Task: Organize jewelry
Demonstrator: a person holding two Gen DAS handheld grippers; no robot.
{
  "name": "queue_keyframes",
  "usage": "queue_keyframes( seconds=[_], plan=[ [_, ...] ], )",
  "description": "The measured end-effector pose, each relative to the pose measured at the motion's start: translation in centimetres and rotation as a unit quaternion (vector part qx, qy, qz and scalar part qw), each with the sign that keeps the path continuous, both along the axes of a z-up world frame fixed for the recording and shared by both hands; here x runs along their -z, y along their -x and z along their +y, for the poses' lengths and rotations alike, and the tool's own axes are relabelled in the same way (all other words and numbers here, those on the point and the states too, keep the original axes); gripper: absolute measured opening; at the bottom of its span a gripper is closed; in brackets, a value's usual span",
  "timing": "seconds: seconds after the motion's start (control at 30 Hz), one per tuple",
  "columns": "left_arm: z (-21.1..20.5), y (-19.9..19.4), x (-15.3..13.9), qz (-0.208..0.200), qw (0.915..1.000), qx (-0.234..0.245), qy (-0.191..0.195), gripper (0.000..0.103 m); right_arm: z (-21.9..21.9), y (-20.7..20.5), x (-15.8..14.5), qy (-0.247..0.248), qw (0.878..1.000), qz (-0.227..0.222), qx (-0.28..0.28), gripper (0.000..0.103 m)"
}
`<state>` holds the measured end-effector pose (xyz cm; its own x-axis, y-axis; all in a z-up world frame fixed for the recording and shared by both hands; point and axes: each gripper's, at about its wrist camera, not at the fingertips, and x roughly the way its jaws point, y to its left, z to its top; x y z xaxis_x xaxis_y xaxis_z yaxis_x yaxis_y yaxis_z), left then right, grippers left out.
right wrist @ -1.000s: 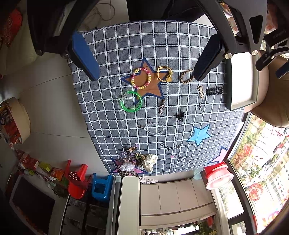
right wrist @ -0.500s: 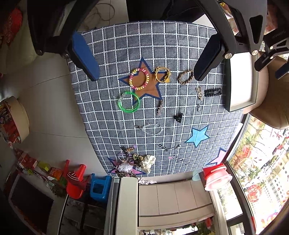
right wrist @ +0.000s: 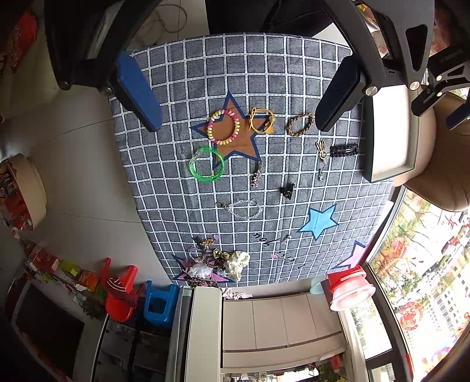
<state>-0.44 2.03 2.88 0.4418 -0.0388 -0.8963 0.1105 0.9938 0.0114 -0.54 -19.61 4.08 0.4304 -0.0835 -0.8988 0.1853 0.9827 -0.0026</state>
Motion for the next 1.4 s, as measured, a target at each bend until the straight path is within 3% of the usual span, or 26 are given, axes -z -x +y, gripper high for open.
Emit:
queue_keyframes(
  seconds=[1.4],
  plan=[
    [0.43, 0.02, 0.54, 0.001, 1.0000, 0.001, -0.003, 0.103, 0.15, -0.02, 0.06, 0.000, 1.000, 0.001, 0.000, 0.103]
  ],
)
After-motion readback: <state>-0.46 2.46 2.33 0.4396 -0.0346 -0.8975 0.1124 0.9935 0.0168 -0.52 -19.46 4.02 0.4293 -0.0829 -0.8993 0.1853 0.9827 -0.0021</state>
